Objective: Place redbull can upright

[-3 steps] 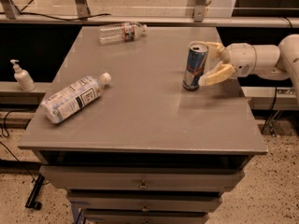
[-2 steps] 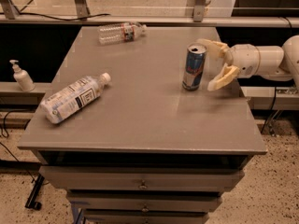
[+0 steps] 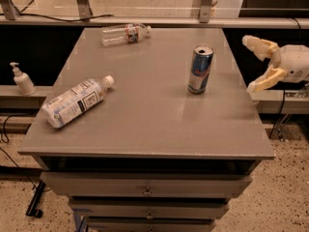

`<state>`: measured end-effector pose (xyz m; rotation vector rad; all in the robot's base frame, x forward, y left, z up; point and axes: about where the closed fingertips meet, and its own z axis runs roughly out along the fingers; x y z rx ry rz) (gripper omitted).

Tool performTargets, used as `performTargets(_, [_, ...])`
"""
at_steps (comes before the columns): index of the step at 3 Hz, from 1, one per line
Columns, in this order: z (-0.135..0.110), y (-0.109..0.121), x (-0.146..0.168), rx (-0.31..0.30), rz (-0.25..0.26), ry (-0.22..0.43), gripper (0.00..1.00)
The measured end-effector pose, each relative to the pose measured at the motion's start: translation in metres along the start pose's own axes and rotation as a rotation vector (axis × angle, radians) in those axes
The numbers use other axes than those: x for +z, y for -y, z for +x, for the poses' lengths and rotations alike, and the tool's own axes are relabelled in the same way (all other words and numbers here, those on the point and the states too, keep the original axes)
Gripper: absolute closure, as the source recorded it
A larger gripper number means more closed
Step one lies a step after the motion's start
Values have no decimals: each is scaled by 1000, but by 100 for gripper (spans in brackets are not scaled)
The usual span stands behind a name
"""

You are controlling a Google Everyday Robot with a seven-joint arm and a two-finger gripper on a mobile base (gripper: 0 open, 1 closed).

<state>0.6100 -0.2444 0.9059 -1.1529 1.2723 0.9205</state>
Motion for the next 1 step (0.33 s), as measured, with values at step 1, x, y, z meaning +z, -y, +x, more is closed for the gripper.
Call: performTargets(1, [-1, 0, -6, -2, 12, -1, 0])
